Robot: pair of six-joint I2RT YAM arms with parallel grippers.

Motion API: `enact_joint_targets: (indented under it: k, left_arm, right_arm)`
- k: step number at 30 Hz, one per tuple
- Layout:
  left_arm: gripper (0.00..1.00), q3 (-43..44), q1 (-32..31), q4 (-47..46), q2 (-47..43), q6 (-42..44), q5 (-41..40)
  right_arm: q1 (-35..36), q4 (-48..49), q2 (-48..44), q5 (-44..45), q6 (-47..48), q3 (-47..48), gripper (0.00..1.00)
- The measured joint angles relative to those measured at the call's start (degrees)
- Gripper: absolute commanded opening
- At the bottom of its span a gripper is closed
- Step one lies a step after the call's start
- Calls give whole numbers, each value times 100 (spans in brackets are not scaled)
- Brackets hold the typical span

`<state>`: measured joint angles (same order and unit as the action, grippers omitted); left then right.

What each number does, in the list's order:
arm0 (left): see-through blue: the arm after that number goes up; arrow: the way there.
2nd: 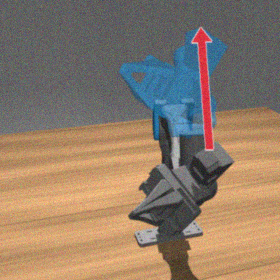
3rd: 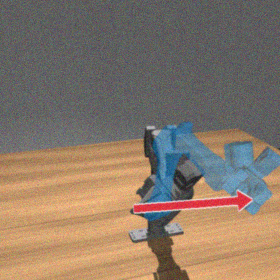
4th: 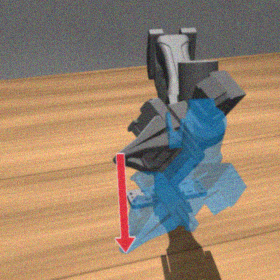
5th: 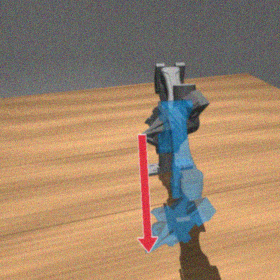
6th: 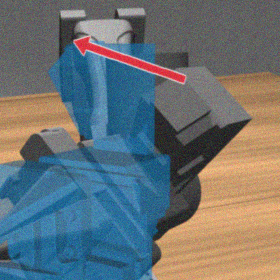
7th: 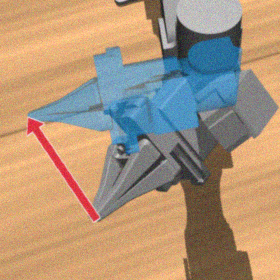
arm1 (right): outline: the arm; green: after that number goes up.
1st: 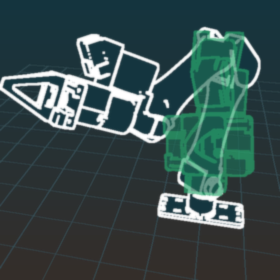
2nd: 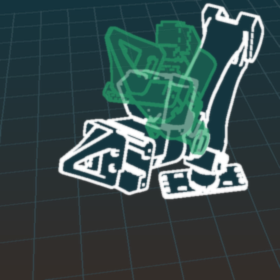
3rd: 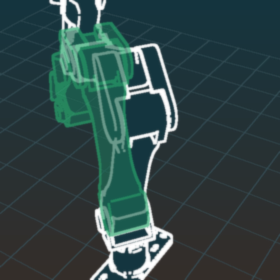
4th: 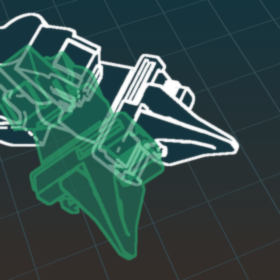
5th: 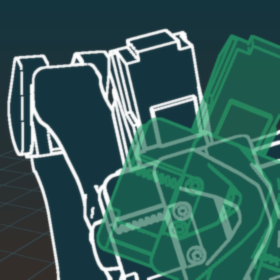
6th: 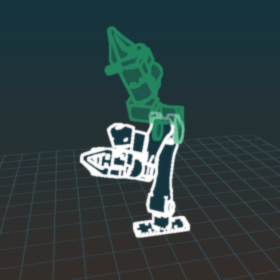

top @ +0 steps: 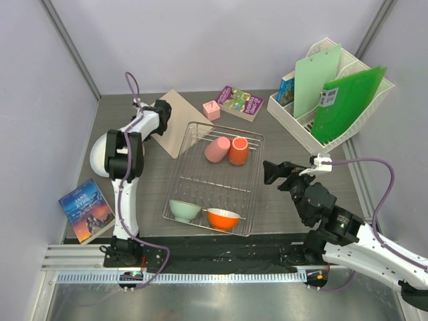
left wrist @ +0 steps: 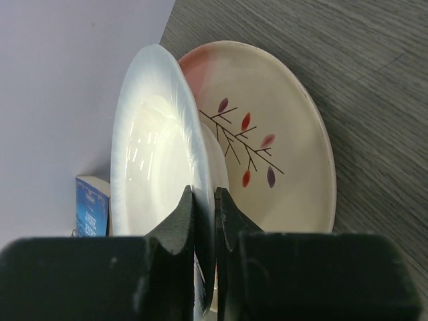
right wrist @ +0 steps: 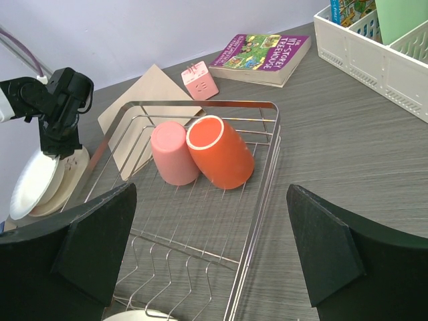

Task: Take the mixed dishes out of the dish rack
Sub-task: Place the plate at the center of the board.

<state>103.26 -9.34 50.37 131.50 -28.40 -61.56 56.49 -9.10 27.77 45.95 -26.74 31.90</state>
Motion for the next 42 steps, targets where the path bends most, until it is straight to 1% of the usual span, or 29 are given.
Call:
enact_joint_targets:
  k: [5,9,11,12,14,15,16,17,20,21,23,24,27,30,34,39,42]
  left_arm:
    - [0,184,4,48,188,87,-57]
    - [20,210,4,50,240,151,-72]
    - [23,210,9,42,240,120,22]
    - [27,210,11,26,243,114,92]
    - [32,208,11,9,245,57,212]
    - [40,208,15,4,245,28,271]
    - [44,205,15,0,245,4,315]
    - [51,203,15,0,245,-7,350]
    - [63,197,13,-9,245,-50,424]
    - [71,197,13,-15,238,-79,439]
    - [79,197,11,-20,234,-109,457]
    - [85,197,9,-13,223,-109,424]
    - [95,214,11,55,133,-131,422]
    - [100,361,11,149,4,-164,455]
    - [100,680,-4,236,-343,-254,501]
    - [97,966,-186,212,-1344,-317,688]
    - [96,664,-542,-219,-2282,-356,1248]
  right_arm:
    - [0,2,22,2,0,0,99]
    - [0,0,76,7,0,0,100]
    - [0,0,76,15,0,0,100]
    - [0,0,76,22,0,0,100]
    - [0,0,79,24,0,-2,100]
    - [0,2,87,26,-2,-2,100]
    - [0,2,101,26,-4,-2,100]
    - [0,2,111,24,-4,-2,100]
    - [0,0,127,24,-22,-11,100]
    - [0,2,127,24,-24,-13,100]
    - [0,2,125,24,-28,-22,100]
    - [0,2,125,22,-33,-35,100]
    - [0,0,120,22,-44,-72,100]
    - [0,0,109,22,-48,-90,100]
    - [0,2,111,22,-50,-90,100]
    - [0,13,153,20,-61,-90,100]
    - [0,46,243,20,-57,-90,100]
